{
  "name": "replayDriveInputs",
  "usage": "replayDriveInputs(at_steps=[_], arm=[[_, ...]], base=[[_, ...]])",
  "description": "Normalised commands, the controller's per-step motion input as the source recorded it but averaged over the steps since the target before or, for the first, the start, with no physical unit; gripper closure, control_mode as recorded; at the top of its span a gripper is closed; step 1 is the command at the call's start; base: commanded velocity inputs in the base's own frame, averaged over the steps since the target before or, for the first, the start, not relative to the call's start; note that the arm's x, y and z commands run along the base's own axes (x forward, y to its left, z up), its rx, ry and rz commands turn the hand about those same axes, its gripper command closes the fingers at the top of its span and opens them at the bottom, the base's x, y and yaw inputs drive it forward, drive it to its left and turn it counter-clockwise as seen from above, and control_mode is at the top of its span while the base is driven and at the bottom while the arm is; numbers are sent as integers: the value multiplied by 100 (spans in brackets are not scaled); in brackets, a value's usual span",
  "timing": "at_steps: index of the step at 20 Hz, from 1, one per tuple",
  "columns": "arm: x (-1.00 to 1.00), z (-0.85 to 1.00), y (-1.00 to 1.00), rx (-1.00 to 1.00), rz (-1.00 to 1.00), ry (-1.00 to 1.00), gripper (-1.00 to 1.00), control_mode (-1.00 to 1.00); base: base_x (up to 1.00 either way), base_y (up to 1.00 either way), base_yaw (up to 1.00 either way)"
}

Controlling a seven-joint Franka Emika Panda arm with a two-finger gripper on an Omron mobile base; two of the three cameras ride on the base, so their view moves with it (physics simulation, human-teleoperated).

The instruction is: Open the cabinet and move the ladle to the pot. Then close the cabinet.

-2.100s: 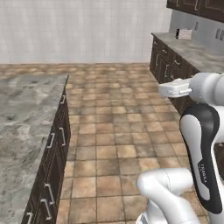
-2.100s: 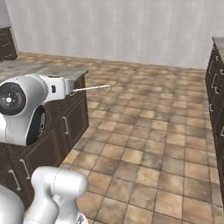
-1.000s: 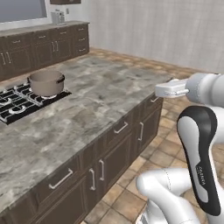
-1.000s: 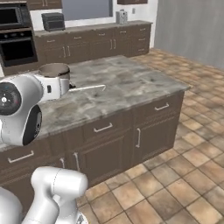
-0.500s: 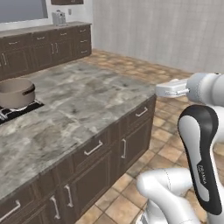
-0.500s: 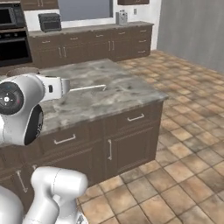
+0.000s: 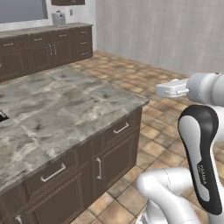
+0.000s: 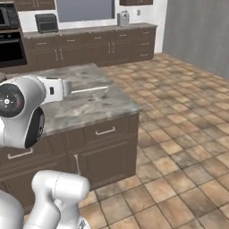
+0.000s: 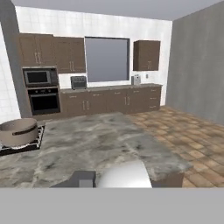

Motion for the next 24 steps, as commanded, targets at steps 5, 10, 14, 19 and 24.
replayDriveInputs(at_steps=[5,10,14,19,24], arm=[[0,0,0,0,0,0,100,100],[0,0,0,0,0,0,100,100],[0,0,0,0,0,0,100,100],[0,0,0,0,0,0,100,100],[0,0,0,0,0,0,100,100]], base=[[42,-100,16],[49,-100,18],[47,-100,22],[54,-100,23],[86,-100,24]])
